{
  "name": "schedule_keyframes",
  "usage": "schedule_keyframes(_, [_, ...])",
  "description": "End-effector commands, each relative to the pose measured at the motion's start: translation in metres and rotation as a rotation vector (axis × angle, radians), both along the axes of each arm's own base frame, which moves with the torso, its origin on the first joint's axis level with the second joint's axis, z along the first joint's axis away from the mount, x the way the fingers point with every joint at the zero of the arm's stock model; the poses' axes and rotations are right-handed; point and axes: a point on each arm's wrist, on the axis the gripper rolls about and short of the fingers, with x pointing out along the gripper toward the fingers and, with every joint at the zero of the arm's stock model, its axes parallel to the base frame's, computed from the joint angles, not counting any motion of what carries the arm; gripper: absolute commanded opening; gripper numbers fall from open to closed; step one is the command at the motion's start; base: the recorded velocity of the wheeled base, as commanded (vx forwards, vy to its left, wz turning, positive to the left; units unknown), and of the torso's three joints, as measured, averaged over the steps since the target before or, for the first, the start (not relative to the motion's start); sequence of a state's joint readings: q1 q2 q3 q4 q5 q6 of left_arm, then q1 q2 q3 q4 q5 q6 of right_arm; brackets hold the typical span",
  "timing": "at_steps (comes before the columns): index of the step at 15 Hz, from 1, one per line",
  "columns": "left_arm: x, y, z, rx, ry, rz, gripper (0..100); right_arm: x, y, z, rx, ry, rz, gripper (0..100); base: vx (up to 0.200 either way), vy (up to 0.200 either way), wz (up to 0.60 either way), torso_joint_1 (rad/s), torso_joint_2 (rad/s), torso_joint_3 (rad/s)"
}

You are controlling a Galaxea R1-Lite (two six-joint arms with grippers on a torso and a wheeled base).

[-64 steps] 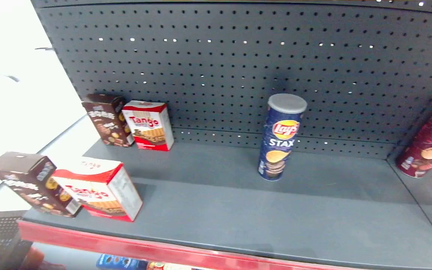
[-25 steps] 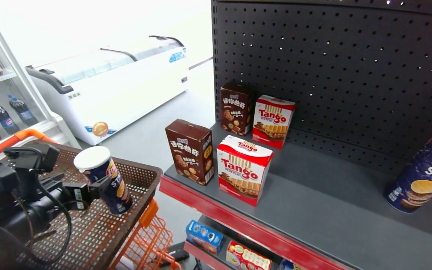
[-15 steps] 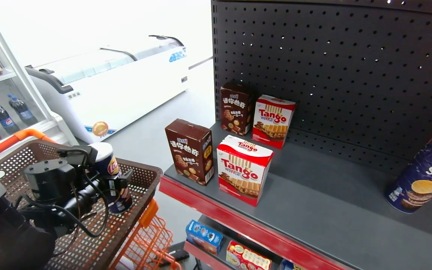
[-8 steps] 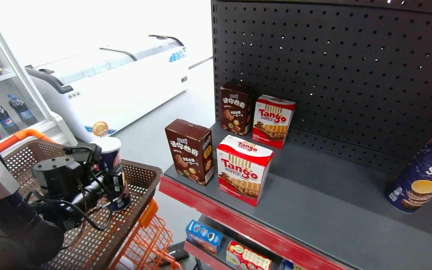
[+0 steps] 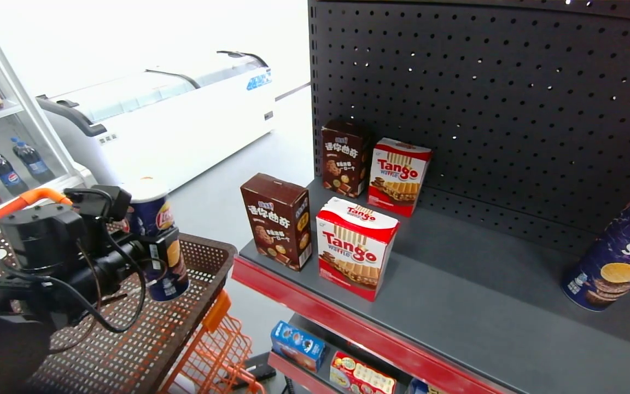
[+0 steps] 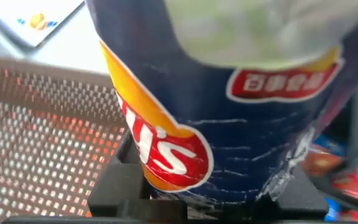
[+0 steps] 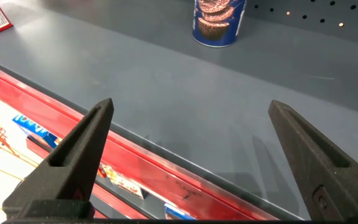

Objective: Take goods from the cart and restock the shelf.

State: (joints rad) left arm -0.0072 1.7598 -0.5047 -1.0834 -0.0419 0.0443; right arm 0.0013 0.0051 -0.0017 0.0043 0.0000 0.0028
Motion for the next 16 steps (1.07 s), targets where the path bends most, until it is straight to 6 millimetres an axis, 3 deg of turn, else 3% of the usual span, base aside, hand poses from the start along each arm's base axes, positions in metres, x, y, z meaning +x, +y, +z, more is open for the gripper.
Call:
schedule_keyframes(1, [-0.043,-0.003,0.061,-0.013,-0.173,-0.073,0,0.0,0.0,0.0,0.0,0.002,0.0,100,0.0,0.0,0.0,0.0,0.0,0.0])
schedule_keyframes(4, [-0.065,-0.013,0.074,-0.018,-0.189,-0.123,0,0.0,0.0,0.0,0.0,0.002,0.0,100,0.0,0.0,0.0,0.0,0.0,0.0])
schedule_keyframes(7, [-0.07,-0.022,0.083,-0.023,-0.238,-0.17,0,0.0,0.0,0.0,-0.001,0.002,0.0,100,0.0,0.0,0.0,0.0,0.0,0.0])
schedule_keyframes(11, [-0.087,-0.051,0.086,-0.046,-0.256,-0.37,0,0.0,0.0,0.0,0.0,0.002,0.0,100,0.0,0.0,0.0,0.0,0.0,0.0])
schedule_keyframes(16, [-0.103,-0.065,0.085,-0.063,-0.253,-0.595,0,0.0,0.0,0.0,0.0,0.002,0.0,100,0.0,0.0,0.0,0.0,0.0,0.0])
